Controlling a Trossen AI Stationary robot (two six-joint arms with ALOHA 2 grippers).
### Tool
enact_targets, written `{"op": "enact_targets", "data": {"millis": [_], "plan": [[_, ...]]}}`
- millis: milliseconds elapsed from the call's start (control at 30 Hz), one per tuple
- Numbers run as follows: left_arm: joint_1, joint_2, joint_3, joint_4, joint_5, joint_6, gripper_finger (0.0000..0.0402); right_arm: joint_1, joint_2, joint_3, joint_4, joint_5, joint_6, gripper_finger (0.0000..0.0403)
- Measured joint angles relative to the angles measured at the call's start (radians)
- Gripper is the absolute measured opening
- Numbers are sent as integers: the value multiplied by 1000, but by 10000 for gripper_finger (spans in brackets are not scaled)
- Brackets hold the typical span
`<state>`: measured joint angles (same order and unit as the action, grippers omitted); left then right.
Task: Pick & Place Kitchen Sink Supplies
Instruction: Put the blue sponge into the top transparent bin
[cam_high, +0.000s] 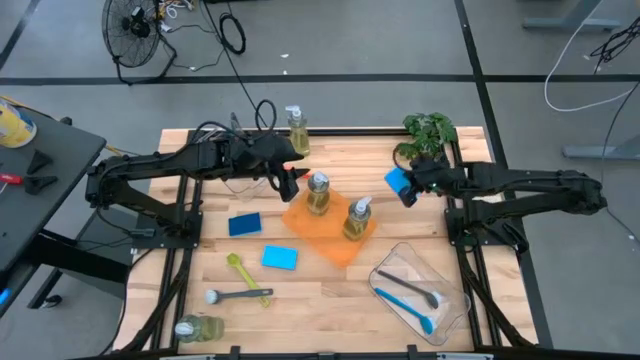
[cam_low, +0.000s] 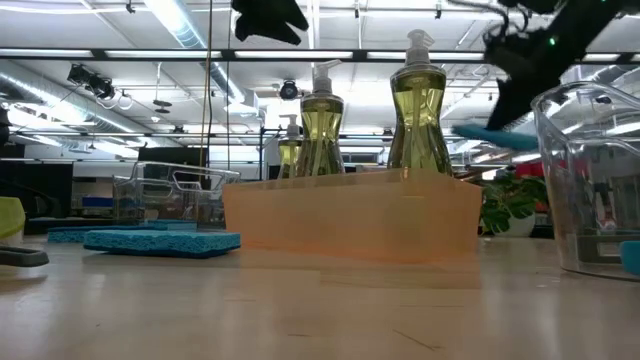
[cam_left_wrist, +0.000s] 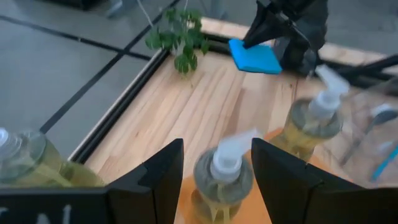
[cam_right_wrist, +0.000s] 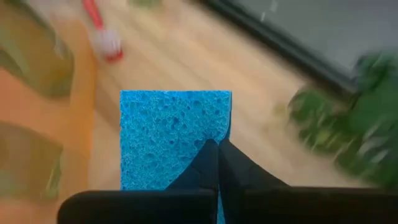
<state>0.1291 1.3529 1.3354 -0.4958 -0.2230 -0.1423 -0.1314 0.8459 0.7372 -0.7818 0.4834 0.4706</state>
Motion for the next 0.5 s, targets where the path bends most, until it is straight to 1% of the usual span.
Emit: {"op": "enact_targets", "data": {"millis": [167,300,400,500], "plan": [[0,0,0,118,0,0,193,0,0,119,10,127,-143,0],[0,0,0,223,0,0,193,0,0,195,62,237,-275,0],[0,0,0,292,0,0,193,0,-1,231,160,304,-371,0],[1,0,1,347,0,0,193,0,0,243,321,347,-492,0]]}}
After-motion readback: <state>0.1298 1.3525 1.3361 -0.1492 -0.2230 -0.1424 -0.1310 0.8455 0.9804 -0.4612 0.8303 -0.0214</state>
